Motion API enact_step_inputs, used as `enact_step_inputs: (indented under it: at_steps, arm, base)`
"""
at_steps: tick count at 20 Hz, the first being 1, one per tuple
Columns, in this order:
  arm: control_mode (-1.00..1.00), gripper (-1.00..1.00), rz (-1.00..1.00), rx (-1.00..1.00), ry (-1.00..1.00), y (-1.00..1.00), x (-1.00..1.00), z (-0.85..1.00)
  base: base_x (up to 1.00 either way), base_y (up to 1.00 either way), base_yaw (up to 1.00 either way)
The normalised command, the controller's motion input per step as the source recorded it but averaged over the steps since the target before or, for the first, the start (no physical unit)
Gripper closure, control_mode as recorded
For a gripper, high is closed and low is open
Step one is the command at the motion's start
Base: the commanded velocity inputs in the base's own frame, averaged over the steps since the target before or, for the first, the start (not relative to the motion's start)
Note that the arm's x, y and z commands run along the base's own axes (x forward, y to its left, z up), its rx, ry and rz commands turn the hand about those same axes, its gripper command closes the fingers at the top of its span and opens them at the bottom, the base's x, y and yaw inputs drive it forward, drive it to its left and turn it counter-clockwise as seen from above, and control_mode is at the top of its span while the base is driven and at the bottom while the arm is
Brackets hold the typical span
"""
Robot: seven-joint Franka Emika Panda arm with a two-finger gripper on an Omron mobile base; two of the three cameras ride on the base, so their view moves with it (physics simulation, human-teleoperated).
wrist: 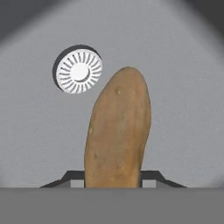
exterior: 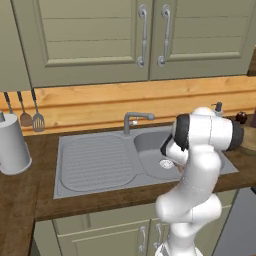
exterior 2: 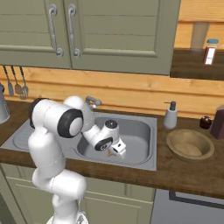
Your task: Pick the sweet potato from the sink and place it in the bowl. Then pick the bowl and place it in the microwave. Then close the microwave door and press the start button.
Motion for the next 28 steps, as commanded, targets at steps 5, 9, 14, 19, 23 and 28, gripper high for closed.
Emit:
enact_step_inputs:
  at_steps: [5, 9, 14, 19, 23, 28]
  arm:
    - [-1.00, 1.00, -0.14, 0.00, -0.04, -0.47, -0.65, 1.00]
    - [-1.00, 1.00, -0.14, 0.01, -0.02, -0.46, -0.53, 1.00]
    - [-1.00, 1.00, -0.16, 0.05, 0.00, -0.46, -0.49, 1.00]
    - [-1.00, 1.00, -0.20, 0.10, 0.00, -0.50, -0.49, 1.00]
    - [-1.00, 1.00, -0.22, 0.11, 0.00, -0.62, -0.42, 0.84]
    - [-1.00, 1.00, -0.16, 0.07, 0.00, -0.73, -0.22, 0.62]
  base:
    - [0.00, 0.00, 0.00]
    - [0.00, 0.00, 0.00]
    - [0.00, 0.00, 0.00]
    - [0.00, 0.00, 0.00]
    - [0.00, 0.00, 0.00]
    - [0.00, 0.00, 0.00]
